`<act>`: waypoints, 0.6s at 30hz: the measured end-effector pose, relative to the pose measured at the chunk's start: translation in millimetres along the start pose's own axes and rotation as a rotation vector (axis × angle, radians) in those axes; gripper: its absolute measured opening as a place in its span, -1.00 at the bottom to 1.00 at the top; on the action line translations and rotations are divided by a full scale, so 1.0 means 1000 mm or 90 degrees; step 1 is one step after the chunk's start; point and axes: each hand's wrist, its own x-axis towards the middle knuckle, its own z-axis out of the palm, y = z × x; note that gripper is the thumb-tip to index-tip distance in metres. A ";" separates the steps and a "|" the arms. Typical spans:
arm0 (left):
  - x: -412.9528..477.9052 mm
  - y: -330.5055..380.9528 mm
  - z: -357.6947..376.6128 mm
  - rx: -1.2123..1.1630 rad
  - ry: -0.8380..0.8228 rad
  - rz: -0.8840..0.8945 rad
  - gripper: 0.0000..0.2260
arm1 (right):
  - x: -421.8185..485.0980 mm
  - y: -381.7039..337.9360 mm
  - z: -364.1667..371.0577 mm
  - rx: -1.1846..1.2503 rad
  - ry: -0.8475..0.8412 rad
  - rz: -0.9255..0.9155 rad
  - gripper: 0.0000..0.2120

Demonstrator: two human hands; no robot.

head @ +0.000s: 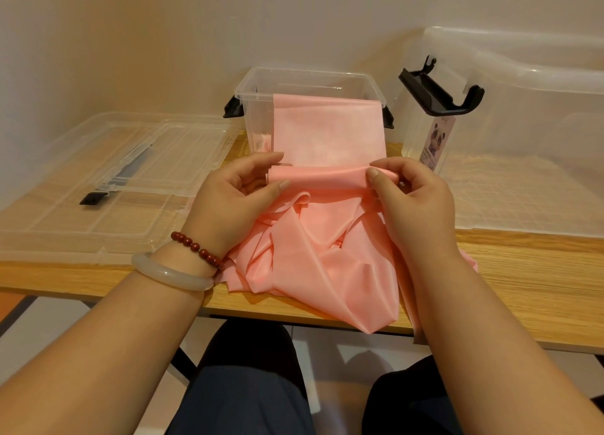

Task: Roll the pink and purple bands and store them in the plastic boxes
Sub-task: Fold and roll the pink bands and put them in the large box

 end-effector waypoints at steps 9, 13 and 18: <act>0.001 -0.001 0.000 0.067 0.072 0.024 -0.84 | -0.001 0.001 0.001 0.035 -0.017 0.018 -0.84; 0.001 -0.004 0.000 0.098 0.085 0.019 -0.87 | 0.000 0.001 0.000 0.026 -0.015 0.009 -0.82; 0.002 -0.004 -0.002 0.116 0.092 0.025 -0.84 | 0.000 0.001 0.001 -0.007 -0.015 -0.003 -0.87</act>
